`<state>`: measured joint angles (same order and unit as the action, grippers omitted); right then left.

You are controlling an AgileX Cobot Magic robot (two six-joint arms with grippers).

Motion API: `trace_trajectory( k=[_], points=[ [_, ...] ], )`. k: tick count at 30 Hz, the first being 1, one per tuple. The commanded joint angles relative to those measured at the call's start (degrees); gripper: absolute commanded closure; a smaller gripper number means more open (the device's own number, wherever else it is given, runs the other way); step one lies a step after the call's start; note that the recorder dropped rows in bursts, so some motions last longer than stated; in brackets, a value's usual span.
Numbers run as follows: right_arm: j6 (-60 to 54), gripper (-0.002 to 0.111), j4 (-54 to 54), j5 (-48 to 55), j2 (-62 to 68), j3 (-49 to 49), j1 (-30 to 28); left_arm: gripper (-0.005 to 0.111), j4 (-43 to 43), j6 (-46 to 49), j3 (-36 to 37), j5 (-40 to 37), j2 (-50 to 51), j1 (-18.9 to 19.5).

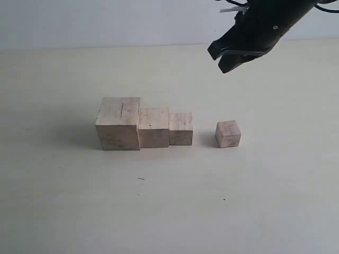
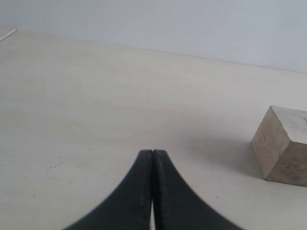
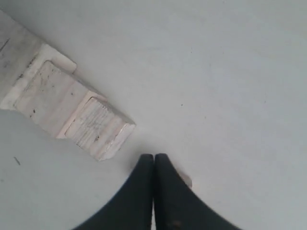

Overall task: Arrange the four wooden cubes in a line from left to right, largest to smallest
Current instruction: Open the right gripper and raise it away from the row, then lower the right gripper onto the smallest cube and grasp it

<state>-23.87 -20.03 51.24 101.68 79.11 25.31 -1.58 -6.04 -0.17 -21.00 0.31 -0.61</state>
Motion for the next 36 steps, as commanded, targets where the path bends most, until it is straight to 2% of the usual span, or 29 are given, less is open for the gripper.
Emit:
trace_trajectory(
  k=[1, 6, 7, 10, 12, 14, 17, 18, 20, 36],
  points=[
    [17.19, 0.108, 3.81, 1.10, -2.08, -3.52, 0.00, 0.107, -0.30, -0.01, 0.17, 0.43, -0.31, -0.26],
    [28.60, 0.108, 12.50, -5.33, -7.20, -15.40, 3.79, 0.107, -0.30, -0.01, 0.17, 0.43, -0.31, -0.26],
    [32.04, 0.108, 13.59, -8.61, -9.26, -19.71, 6.42, 0.107, -0.30, -0.01, 0.17, 0.43, -0.31, -0.26],
    [34.77, 0.108, 14.09, -10.66, -9.30, -22.86, 10.02, 0.107, -0.30, -0.01, 0.17, 0.43, -0.31, -0.26],
    [37.50, 0.104, 17.16, -11.98, -7.27, -22.73, 10.71, 0.107, -0.30, -0.01, 0.17, 0.43, -0.31, -0.26],
    [39.69, 0.090, 20.03, -12.64, -5.78, -22.73, 10.67, 0.107, -0.30, -0.01, 0.17, 0.43, -0.31, -0.26],
    [39.69, 0.063, 21.11, -14.91, -5.44, -22.73, 10.67, 0.107, -0.30, -0.01, 0.17, 0.43, -0.31, -0.26],
    [39.32, 0.047, 21.11, -17.31, -5.44, -22.73, 10.67, 0.107, -0.30, -0.01, 0.17, 0.43, -0.31, -0.26],
    [39.43, 0.031, 21.11, -21.80, -5.02, -22.73, 10.67, 0.107, -0.30, -0.01, 0.17, 0.43, -0.31, -0.26],
    [50.94, 0.030, 28.12, -24.59, 4.63, -22.73, 10.67, 0.107, -0.30, -0.01, 0.17, 0.43, -0.31, -0.26]
  ],
)
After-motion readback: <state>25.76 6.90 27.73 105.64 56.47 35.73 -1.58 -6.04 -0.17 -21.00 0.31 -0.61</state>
